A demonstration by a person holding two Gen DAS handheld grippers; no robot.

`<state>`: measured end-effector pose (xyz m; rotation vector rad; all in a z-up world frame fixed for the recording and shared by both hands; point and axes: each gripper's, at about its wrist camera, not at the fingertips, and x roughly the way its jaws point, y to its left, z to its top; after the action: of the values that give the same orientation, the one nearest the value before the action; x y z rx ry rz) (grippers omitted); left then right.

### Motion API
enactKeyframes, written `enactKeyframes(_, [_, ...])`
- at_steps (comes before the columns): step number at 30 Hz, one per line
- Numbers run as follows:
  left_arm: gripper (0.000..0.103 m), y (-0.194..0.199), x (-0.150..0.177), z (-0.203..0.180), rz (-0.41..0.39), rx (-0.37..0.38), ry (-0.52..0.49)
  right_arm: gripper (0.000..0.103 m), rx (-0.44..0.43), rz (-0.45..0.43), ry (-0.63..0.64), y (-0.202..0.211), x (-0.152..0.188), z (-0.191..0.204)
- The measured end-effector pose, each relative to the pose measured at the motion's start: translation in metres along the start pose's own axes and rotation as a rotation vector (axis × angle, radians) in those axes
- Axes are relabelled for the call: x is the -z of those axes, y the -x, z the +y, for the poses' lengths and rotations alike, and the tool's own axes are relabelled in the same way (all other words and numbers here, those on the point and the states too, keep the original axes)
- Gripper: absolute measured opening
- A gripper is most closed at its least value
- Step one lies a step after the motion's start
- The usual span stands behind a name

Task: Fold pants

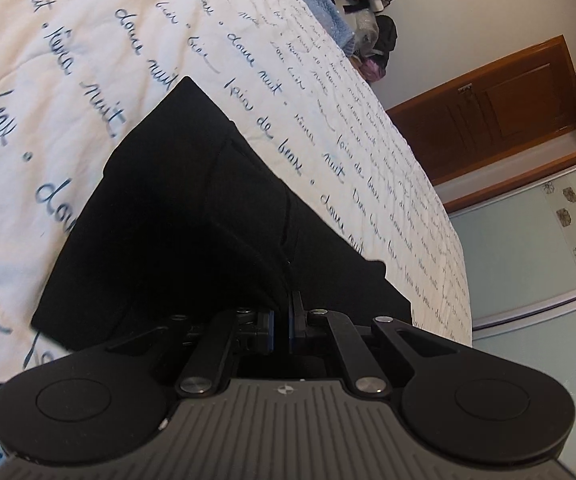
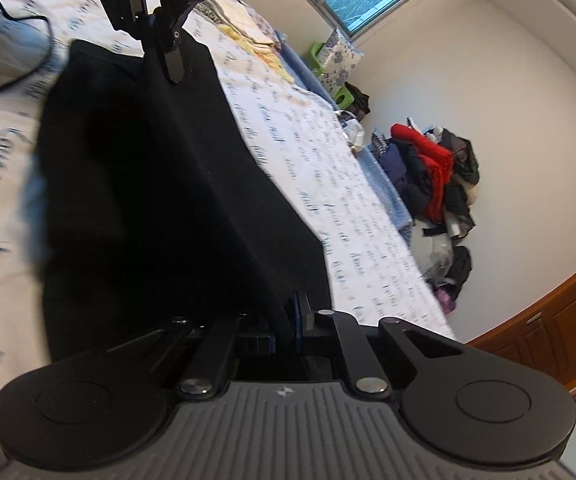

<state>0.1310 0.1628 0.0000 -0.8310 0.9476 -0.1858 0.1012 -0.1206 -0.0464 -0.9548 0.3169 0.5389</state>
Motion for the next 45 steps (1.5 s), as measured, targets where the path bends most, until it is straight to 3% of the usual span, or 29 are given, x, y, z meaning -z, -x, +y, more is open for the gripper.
enactKeyframes(18, [0.01, 0.004, 0.035, 0.018, 0.026, -0.122, -0.065, 0.009, -0.121, 0.026, -0.066, 0.026, 0.003, 0.038])
enactKeyframes(26, [0.018, 0.011, 0.041, 0.007, 0.026, -0.176, -0.115, 0.009, -0.121, 0.027, -0.145, 0.024, 0.009, 0.044])
enactKeyframes(28, [0.022, 0.017, 0.045, -0.003, 0.005, -0.195, -0.16, 0.011, -0.105, 0.021, -0.153, 0.024, 0.01, 0.044])
enactKeyframes(31, [0.025, 0.027, 0.053, -0.018, -0.019, -0.206, -0.22, 0.025, -0.054, 0.016, -0.151, 0.026, 0.01, 0.046])
enactKeyframes(35, [0.028, 0.032, 0.058, -0.039, -0.039, -0.199, -0.275, 0.06, 0.001, 0.021, -0.176, 0.031, 0.01, 0.041])
enactKeyframes(37, [0.033, 0.028, 0.06, -0.052, -0.042, -0.187, -0.315, 0.061, -0.032, 0.025, -0.198, 0.039, 0.013, 0.034])
enactKeyframes(42, [0.036, 0.01, 0.069, -0.084, -0.036, -0.127, -0.4, 0.063, -0.124, 0.056, -0.354, 0.075, 0.038, 0.0])
enactKeyframes(45, [0.036, 0.001, 0.078, -0.1, -0.037, -0.107, -0.449, 0.064, -0.087, 0.089, -0.537, 0.096, 0.071, -0.03])
